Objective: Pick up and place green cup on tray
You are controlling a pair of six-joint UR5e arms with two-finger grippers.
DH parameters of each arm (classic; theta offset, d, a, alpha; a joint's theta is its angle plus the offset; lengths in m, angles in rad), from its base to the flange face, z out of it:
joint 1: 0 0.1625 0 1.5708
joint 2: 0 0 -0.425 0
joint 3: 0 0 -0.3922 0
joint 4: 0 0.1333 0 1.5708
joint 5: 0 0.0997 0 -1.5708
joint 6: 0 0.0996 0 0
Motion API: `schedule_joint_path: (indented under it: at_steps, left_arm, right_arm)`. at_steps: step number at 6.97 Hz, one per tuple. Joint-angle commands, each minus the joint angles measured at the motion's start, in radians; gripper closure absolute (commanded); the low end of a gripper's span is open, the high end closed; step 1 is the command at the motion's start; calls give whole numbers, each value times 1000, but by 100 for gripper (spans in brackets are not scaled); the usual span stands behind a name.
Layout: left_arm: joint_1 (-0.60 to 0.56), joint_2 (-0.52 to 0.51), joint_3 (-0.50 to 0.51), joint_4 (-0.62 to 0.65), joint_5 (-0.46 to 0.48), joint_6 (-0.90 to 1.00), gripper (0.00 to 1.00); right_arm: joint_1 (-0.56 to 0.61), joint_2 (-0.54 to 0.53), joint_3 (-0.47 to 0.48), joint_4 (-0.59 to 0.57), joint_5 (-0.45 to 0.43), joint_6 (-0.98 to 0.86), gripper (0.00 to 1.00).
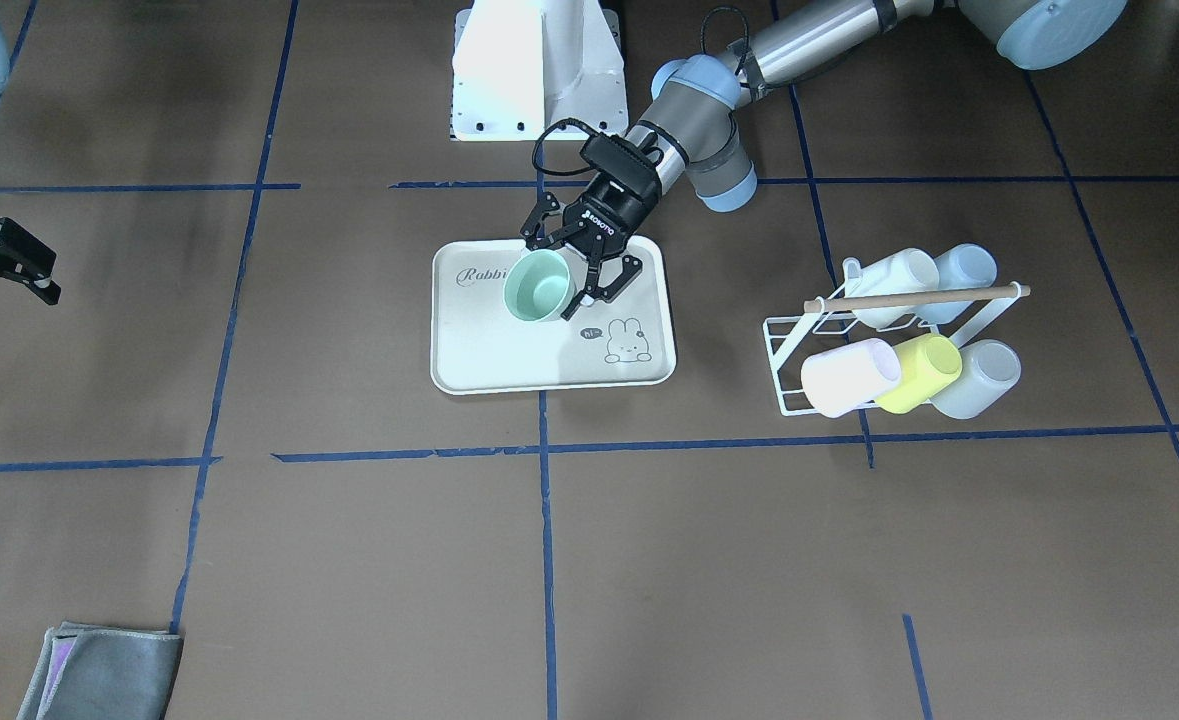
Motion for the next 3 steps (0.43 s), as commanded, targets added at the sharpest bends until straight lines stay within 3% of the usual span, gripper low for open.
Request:
schedule_joint_path:
  at_steps: [1,3]
  left_arm:
    - [1,-1,21,39,2,21,92]
    - [1,-4,22,67,3,25,92]
  right_arm:
    - [0,-1,-1,0,0,0,0]
    - [0,-7,-1,0,0,0,0]
